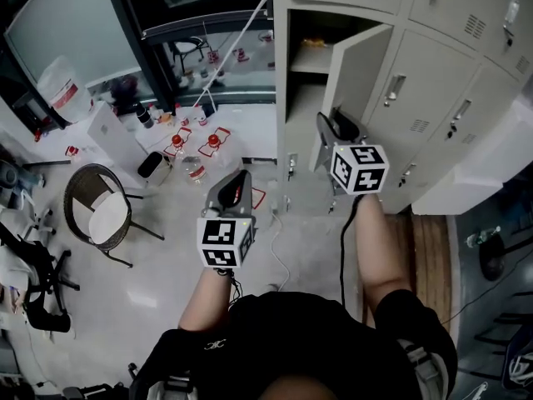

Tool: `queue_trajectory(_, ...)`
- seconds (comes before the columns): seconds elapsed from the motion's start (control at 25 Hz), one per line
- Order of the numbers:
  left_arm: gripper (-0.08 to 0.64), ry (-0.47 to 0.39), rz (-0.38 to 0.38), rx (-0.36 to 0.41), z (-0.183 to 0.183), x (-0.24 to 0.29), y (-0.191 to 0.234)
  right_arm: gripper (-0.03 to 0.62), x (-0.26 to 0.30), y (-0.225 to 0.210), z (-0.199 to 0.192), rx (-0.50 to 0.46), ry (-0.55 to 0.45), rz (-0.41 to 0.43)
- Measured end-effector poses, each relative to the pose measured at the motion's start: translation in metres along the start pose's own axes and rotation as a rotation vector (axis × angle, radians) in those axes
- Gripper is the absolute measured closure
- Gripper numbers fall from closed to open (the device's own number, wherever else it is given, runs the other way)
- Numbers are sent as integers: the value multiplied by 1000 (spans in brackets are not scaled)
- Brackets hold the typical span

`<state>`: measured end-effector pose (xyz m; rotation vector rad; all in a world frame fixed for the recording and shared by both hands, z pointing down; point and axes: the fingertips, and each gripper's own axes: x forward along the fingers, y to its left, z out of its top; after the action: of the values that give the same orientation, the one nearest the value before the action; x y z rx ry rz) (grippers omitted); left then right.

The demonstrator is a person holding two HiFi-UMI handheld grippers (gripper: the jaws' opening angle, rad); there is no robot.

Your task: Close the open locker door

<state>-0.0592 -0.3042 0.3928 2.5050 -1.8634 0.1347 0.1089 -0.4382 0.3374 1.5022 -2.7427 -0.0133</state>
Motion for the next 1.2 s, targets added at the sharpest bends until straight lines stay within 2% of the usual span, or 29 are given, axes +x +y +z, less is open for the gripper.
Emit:
queue_trajectory(0.76,559,-11,88,-3,-1,3,60,462,105,9,2,19,19,-41)
queue_trajectory(1.2,560,-15,143,17,3,-1,95,459,149,-1,3,-1,11,-113)
